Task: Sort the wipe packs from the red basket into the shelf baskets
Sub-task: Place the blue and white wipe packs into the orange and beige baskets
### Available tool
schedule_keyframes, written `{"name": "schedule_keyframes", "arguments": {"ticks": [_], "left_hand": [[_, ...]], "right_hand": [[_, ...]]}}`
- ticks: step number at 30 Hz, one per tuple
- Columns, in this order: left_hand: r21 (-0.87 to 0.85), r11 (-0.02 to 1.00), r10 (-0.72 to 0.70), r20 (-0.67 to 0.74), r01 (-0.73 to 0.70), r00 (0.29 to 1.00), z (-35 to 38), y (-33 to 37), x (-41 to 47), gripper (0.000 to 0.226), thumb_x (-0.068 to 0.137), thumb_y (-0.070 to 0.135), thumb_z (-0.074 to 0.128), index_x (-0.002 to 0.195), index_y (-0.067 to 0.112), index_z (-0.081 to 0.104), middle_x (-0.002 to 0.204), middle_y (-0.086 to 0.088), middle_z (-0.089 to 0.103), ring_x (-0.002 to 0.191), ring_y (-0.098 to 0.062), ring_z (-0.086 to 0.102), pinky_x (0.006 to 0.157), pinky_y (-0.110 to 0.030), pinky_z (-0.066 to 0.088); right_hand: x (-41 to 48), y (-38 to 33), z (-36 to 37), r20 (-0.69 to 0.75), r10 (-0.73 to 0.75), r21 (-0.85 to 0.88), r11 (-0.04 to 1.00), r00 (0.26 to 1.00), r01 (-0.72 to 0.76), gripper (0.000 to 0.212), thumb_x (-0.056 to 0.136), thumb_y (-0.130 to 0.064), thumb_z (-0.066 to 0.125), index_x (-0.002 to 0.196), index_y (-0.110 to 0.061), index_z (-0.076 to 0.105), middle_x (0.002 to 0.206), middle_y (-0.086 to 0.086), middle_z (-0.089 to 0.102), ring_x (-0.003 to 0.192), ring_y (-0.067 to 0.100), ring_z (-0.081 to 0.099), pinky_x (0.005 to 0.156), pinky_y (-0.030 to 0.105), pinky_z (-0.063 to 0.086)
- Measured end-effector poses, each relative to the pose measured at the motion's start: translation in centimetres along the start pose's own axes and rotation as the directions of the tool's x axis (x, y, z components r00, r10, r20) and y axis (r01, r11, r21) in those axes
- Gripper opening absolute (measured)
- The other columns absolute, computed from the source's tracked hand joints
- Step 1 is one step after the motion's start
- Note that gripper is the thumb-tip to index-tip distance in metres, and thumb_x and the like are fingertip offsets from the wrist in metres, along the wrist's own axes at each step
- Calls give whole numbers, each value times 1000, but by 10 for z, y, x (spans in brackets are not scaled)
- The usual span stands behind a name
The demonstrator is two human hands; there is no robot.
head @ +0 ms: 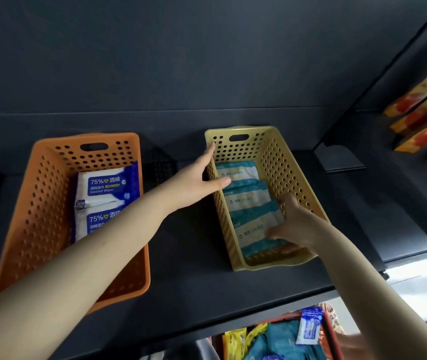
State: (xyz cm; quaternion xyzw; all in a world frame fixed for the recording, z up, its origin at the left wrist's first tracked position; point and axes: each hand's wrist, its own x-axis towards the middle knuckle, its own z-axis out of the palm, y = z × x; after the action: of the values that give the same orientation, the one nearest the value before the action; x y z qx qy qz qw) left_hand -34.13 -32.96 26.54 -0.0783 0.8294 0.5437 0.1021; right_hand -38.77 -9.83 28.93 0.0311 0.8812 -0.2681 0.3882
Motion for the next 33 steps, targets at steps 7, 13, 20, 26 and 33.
{"name": "schedule_keyframes", "arguments": {"ticks": [7, 13, 20, 26, 33], "left_hand": [[-12, 1000, -5, 10, 5, 1000, -2, -2, 3, 88, 88, 49, 61, 149, 48, -2, 159, 20, 8, 144, -2, 14, 113, -26, 15], [-28, 999, -31, 1, 31, 1000, -3, -1, 5, 87, 87, 49, 62, 148, 52, 0, 159, 20, 12, 144, -4, 19, 112, -28, 18], [-20, 998, -56, -24, 56, 998, -3, 1, 4, 88, 83, 51, 66, 148, 52, 6, 160, 16, 15, 144, -14, 24, 114, -35, 26], [304, 952, 80, -153, -30, 985, -19, 32, -32, 74, 87, 40, 66, 150, 29, 28, 155, 5, 33, 139, -14, 36, 112, -33, 32], [250, 937, 307, -266, -243, 914, -10, 34, -170, 31, 91, 23, 63, 121, 26, 61, 124, 11, 62, 111, -3, 58, 95, -22, 46]], "right_hand": [[18, -3, 5, -17, 63, -302, 951, 998, -65, 53, 83, -19, 72, 129, -14, 46, 102, 2, 59, 93, 21, 62, 81, 35, 56], [26, -4, 6, -30, 50, -293, 954, 998, -57, 49, 84, -22, 72, 126, -13, 46, 101, 2, 57, 92, 20, 60, 84, 35, 55], [14, -4, 5, -126, -107, -499, 866, 986, 31, 40, 80, -37, 75, 111, -15, 61, 78, -6, 56, 68, 10, 57, 56, 23, 46], [-52, -11, -15, -270, -440, -458, 841, 856, 288, 40, 85, -38, 69, 120, -22, 58, 98, -6, 64, 80, 12, 60, 65, 31, 54], [-174, 29, 53, -539, -643, -352, 758, 543, 549, 34, 86, -30, 70, 118, -18, 64, 108, -7, 67, 97, 8, 63, 83, 26, 52]]}}
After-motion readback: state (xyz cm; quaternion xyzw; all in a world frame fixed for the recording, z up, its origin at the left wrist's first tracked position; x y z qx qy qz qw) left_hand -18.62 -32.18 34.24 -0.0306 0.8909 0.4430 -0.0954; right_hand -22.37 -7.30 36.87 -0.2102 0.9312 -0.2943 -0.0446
